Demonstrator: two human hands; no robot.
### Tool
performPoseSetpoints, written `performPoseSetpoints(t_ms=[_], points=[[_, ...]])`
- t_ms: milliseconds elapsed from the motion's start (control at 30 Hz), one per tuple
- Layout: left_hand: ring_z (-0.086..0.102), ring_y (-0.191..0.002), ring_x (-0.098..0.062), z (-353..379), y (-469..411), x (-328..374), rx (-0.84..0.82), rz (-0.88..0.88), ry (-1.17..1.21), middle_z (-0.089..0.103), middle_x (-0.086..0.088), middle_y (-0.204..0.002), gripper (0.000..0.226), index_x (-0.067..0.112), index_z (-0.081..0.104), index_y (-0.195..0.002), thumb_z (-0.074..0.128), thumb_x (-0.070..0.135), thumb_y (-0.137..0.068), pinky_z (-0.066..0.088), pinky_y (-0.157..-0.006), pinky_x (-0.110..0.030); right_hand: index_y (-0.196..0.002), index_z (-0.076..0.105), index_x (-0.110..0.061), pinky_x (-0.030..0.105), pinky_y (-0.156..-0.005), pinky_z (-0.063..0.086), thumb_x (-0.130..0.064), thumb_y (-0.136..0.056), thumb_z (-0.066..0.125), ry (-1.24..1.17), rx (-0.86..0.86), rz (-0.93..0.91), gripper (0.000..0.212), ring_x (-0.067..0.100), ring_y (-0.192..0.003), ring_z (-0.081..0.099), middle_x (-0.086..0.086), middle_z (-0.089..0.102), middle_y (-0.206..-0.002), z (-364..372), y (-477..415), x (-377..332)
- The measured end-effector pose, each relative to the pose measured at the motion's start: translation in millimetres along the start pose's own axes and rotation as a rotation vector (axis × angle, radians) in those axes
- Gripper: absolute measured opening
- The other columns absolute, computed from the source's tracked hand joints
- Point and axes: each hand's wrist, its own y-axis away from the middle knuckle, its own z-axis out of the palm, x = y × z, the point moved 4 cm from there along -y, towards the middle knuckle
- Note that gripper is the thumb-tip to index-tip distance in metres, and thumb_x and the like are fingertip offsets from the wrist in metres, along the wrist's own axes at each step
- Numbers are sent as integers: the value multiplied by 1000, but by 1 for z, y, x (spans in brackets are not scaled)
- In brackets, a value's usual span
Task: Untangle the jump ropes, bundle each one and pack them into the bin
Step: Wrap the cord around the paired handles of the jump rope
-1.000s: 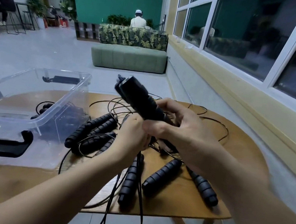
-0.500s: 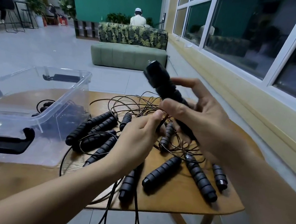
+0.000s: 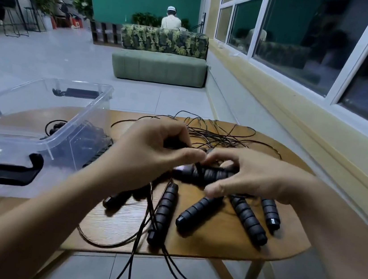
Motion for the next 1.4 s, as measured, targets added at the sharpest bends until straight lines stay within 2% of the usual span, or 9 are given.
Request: performPoseSetpoints(t_ms=[167, 367, 533, 667, 800, 900, 1100, 1267, 1400], points=[[59, -68, -34, -3, -5, -18, -78, 19, 100, 69, -12, -77, 31, 19, 73, -83, 85, 48, -85, 45, -60, -44, -134, 65, -43, 38, -106, 55, -54, -74, 90, 41, -214, -101, 66, 1, -117, 68, -23, 71, -127, 18, 15, -33], [36, -56, -16, 5, -7, -35, -11, -128, 554, 44, -13, -67, 36, 2, 68, -92, 67, 37, -102, 28, -50, -24, -117, 63, -40, 42, -85, 62, -51, -69, 92, -183, -69, -201, 57, 24, -98, 78, 4, 80, -112, -1, 32, -42], [16, -50, -16, 31, -4, -29, 42, -232, 709, 21, -6, -62, 46, 22, 58, -65, 51, 30, -110, 11, -47, -33, -115, 63, -24, 21, -51, 48, -41, -73, 91, -545, 121, -277, 54, 14, -62, 60, 31, 73, -109, -9, 26, -46], [16, -55, -21, 39, -1, -26, 43, -249, 595, 17, -7, -66, 46, 5, 70, -96, 43, 39, -113, 13, -49, -34, -124, 52, -14, 21, -43, 38, -41, -79, 88, -792, 348, -288, 63, 17, -57, 49, 21, 78, -104, -25, 20, -42], [40, -50, -3, 35, 4, -23, -20, -199, 136, 46, 15, -54, 37, 17, 72, -96, 46, 37, -113, 28, -50, -22, -111, 61, -33, 31, -59, 49, -65, -63, 87, -437, 587, -120, 63, 13, -66, 67, 10, 81, -98, -31, 9, -23], [52, -60, 0, 31, 7, -18, -136, -127, -212, 63, 15, -69, 28, 25, 70, -95, 52, 41, -109, 33, -55, -25, -108, 61, -40, 40, -76, 56, -75, -62, 87, -184, 625, -24, 63, 16, -80, 75, -1, 78, -90, -28, -1, -9], [49, -53, 2, 1, 4, -17, -86, -87, -141, 59, 19, -60, 23, 26, 73, -87, 64, 39, -104, 35, -52, -18, -108, 60, -42, 39, -91, 58, -68, -70, 89, 145, 264, 125, 55, 11, -89, 73, -6, 77, -98, -14, -17, 13], [35, -48, -2, -8, 0, -32, -8, -127, 72, 45, 13, -55, 31, 9, 72, -85, 68, 36, -100, 27, -47, -17, -115, 65, -42, 37, -90, 54, -62, -72, 93, 141, -86, -11, 55, 1, -97, 68, -19, 73, -106, 5, -7, -6], [30, -51, -10, -3, -1, -46, -54, -185, 387, 41, 3, -59, 34, 13, 65, -79, 78, 41, -95, 21, -47, -23, -116, 65, -38, 40, -90, 58, -52, -72, 91, -45, -187, -127, 53, 23, -104, 74, -2, 77, -112, 8, 9, -26]])
